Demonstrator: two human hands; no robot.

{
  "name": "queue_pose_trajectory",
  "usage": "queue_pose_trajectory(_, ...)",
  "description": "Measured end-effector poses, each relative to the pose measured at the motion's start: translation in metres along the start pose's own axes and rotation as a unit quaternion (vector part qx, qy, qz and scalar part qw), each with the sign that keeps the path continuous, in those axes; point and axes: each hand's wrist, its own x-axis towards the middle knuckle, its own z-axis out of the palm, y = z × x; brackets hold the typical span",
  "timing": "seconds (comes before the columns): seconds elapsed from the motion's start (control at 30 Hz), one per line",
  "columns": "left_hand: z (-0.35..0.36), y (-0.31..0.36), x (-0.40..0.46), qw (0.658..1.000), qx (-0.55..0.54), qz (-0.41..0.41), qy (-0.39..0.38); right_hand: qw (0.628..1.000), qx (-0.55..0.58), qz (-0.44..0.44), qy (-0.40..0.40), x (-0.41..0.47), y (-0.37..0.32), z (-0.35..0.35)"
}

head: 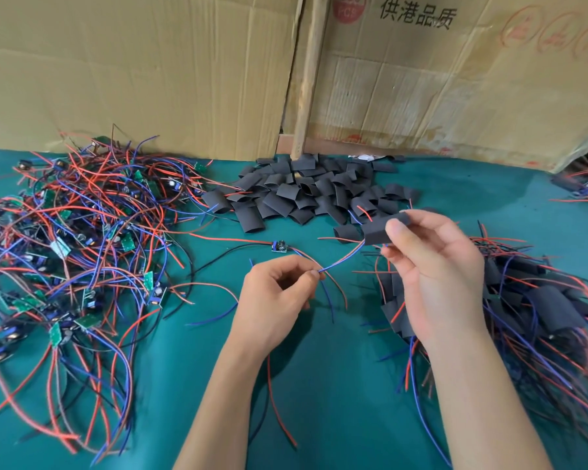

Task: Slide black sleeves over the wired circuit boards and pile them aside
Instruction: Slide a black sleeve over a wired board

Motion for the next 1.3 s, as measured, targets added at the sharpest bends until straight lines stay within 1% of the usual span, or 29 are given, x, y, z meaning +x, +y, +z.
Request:
queue_pose_trajectory(0.1,0.001,0.000,0.000,1.000,0.001,0.010,0.013,0.998,-0.055,0.019,-0.008,-0.003,0.007,0.006)
queue_pose_trajectory(0.23,0.001,-0.001,0.000,0.999,0.009,0.014,0.038,0.996,-0.055,0.065,-0.036,-0.013,0.022,0.024)
queue_pose_trajectory(0.3,0.000,-0.002,0.000,0.999,0.022,0.012,0.042,0.995,-0.055,0.081,-0.034,-0.016,0.029,0.029)
queue_pose_trajectory(0.4,0.001,-0.001,-0.001,0.999,-0.011,-0.002,0.044,0.993,-0.044,0.112,-0.022,-0.017,0.035,0.029)
queue_pose_trajectory(0.6,-0.001,0.000,0.000,0.999,-0.012,-0.001,0.030,0.991,-0.080,0.102,-0.033,-0.018,0.038,0.026)
queue_pose_trajectory(0.7,-0.002,-0.001,0.000,0.999,-0.031,-0.007,0.019,0.995,-0.040,0.096,0.002,-0.014,0.035,0.023)
queue_pose_trajectory(0.83,-0.003,-0.003,0.001,1.000,0.004,-0.002,0.024,0.995,0.043,0.074,0.057,-0.009,0.032,0.020)
queue_pose_trajectory(0.9,-0.003,-0.003,0.001,1.000,0.003,0.000,0.029,0.994,0.056,0.066,0.069,-0.008,0.031,0.019)
queue_pose_trajectory(0.97,-0.004,-0.004,0.001,1.000,-0.007,-0.004,0.029,0.995,0.038,0.060,0.067,-0.009,0.033,0.020)
queue_pose_trajectory(1.1,-0.003,-0.006,0.001,1.000,-0.013,-0.013,0.007,0.996,-0.067,0.048,0.024,-0.015,0.042,0.029)
queue_pose_trajectory(1.3,-0.001,-0.006,0.001,0.999,-0.029,-0.010,0.019,0.993,-0.090,0.078,0.004,-0.012,0.044,0.025)
